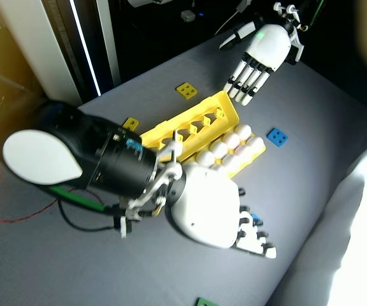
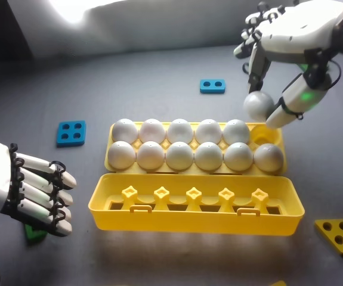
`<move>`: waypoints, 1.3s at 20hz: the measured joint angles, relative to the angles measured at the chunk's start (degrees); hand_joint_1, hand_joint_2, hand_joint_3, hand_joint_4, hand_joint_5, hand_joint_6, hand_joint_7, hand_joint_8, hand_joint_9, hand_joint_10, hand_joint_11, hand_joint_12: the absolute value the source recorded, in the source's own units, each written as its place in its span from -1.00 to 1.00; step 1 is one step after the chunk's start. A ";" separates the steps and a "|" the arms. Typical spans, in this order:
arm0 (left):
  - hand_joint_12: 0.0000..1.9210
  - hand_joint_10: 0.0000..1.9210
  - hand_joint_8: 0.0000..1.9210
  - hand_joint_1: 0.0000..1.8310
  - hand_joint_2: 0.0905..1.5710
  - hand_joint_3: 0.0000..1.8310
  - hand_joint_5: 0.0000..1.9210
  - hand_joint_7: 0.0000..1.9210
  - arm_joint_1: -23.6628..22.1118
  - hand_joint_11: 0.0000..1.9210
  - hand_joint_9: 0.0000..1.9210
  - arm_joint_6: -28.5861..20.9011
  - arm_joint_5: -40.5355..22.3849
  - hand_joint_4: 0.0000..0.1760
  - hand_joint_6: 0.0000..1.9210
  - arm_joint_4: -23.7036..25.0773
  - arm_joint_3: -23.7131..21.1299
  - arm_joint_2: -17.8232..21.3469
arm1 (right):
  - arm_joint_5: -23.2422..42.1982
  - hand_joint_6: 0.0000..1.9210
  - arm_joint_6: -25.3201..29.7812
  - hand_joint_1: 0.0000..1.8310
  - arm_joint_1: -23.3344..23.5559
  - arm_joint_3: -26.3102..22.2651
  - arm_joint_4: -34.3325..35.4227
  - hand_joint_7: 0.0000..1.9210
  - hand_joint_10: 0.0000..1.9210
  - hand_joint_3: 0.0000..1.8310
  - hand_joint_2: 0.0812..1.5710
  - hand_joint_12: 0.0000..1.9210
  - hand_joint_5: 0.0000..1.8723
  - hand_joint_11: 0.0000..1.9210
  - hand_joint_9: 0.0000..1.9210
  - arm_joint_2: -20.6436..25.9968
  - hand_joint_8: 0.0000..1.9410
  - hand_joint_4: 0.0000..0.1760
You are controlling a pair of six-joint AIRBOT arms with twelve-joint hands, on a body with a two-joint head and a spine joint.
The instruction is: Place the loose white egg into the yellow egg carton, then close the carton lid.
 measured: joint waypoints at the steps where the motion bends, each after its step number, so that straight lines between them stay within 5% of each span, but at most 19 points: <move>1: -0.66 -1.00 -1.00 -1.00 0.38 -1.00 -0.64 -0.61 0.00 -1.00 -0.72 -0.04 0.00 -1.00 -1.00 0.00 0.00 0.00 | -0.76 -0.60 0.33 0.21 0.00 -0.42 0.04 -0.63 -0.99 -1.00 0.21 -1.00 0.41 -1.00 -0.78 0.04 -1.00 0.99; 4: -0.64 -1.00 -1.00 -1.00 0.38 -1.00 -0.63 -0.60 0.00 -1.00 -0.70 -0.07 0.00 -1.00 -1.00 -0.11 -0.02 0.00 | -3.15 -0.60 2.51 0.21 0.00 -0.57 0.13 -0.63 -0.99 -1.00 0.21 -1.00 0.41 -1.00 -0.77 0.17 -1.00 0.93; 5: -0.64 -1.00 -1.00 -1.00 0.38 -1.00 -0.63 -0.60 0.00 -1.00 -0.69 -0.09 0.00 -1.00 -1.00 0.00 -0.02 0.00 | -3.91 -0.58 2.80 0.22 -0.04 -0.57 0.11 -0.62 -1.00 -1.00 0.21 -1.00 0.40 -1.00 -0.78 0.24 -1.00 0.66; 6: -0.64 -1.00 -1.00 -1.00 0.38 -1.00 -0.63 -0.60 0.00 -1.00 -0.69 -0.09 0.00 -1.00 -1.00 0.02 0.00 0.00 | -4.07 -0.58 3.04 0.22 -0.04 -0.57 0.11 -0.62 -1.00 -1.00 0.21 -1.00 0.40 -1.00 -0.78 0.31 -1.00 0.66; 7: -0.66 -1.00 -1.00 -1.00 0.38 -1.00 -0.63 -0.60 0.00 -1.00 -0.71 -0.09 0.00 -1.00 -1.00 -0.02 -0.02 0.00 | -4.15 -0.57 3.56 0.22 -0.04 -0.57 0.11 -0.62 -1.00 -1.00 0.22 -1.00 0.39 -1.00 -0.77 0.31 -1.00 0.29; 8: -0.67 -1.00 -1.00 -1.00 0.38 -1.00 -0.63 -0.61 -0.17 -1.00 -0.72 -0.11 0.00 -1.00 -1.00 0.02 -0.02 0.00 | -4.31 -0.52 4.11 0.22 -0.04 -0.57 0.11 -0.62 -1.00 -1.00 0.23 -1.00 0.37 -1.00 -0.77 0.28 -1.00 0.27; 9: -0.69 -1.00 -1.00 -1.00 0.38 -1.00 -0.64 -0.62 -0.33 -1.00 -0.73 -0.24 0.00 -1.00 -1.00 0.02 -0.02 0.00 | -4.61 -0.48 5.18 0.21 -0.07 -0.59 0.13 -0.62 -1.00 -1.00 0.23 -1.00 0.35 -1.00 -0.77 0.28 -1.00 0.48; 11: -0.65 -0.99 -0.99 -1.00 0.39 -1.00 -0.63 -0.60 -0.28 -1.00 -0.70 -0.44 0.00 -1.00 -1.00 -0.02 -0.02 0.00 | -5.29 -0.45 7.06 0.20 -0.28 -0.94 0.15 -0.62 -1.00 -1.00 0.24 -1.00 0.33 -1.00 -0.77 0.28 -1.00 0.58; 13: -0.65 -0.99 -1.00 -1.00 0.39 -1.00 -0.63 -0.60 -0.28 -1.00 -0.70 -0.44 0.00 -1.00 -1.00 -0.04 -0.02 0.00 | -5.88 -0.47 9.09 0.21 -0.90 -0.96 0.31 -0.62 -1.00 -1.00 0.23 -1.00 0.34 -1.00 -0.77 0.28 -1.00 0.42; 15: -0.69 -1.00 -1.00 -1.00 0.39 -1.00 -0.63 -0.61 -0.28 -1.00 -0.71 -0.46 0.00 -1.00 -1.00 0.00 -0.02 0.00 | -6.97 -0.50 10.01 0.20 -1.55 -1.07 1.38 -0.64 -1.00 -1.00 0.23 -1.00 0.36 -1.00 -0.78 0.31 -1.00 0.99; 16: -0.69 -1.00 -1.00 -1.00 0.39 -1.00 -0.63 -0.61 -0.28 -1.00 -0.71 -0.46 -0.02 -1.00 -1.00 0.02 -0.02 0.00 | -7.45 -0.50 10.16 0.20 -1.55 -1.07 2.67 -0.64 -1.00 -1.00 0.23 -1.00 0.36 -1.00 -0.78 0.31 -1.00 0.99; 17: -0.66 -1.00 -1.00 -1.00 0.39 -1.00 -0.62 -0.59 -0.28 -1.00 -0.69 -0.46 -0.02 -1.00 -1.00 -0.04 0.00 0.00 | -8.15 -0.51 10.23 0.21 -1.55 -1.11 4.33 -0.62 -0.99 -1.00 0.22 -1.00 0.37 -1.00 -0.76 0.42 -1.00 0.76; 19: -0.65 -1.00 -1.00 -1.00 0.39 -1.00 -0.63 -0.60 -0.28 -1.00 -0.70 -0.46 0.00 -1.00 -1.00 -0.04 -0.02 0.00 | -8.13 -0.52 10.25 0.21 -1.90 -1.11 4.68 -0.63 -0.99 -1.00 0.22 -1.00 0.37 -1.00 -0.76 0.42 -1.00 0.75; 26: -0.63 -1.00 -1.00 -1.00 0.39 -1.00 -0.62 -0.58 -0.42 -1.00 -0.69 -0.48 0.00 -1.00 -1.00 -0.02 -0.02 0.00 | -7.98 -0.52 10.40 0.20 -2.34 -1.11 5.53 -0.64 -1.00 -1.00 0.22 -1.00 0.37 -1.00 -0.77 0.52 -1.00 0.99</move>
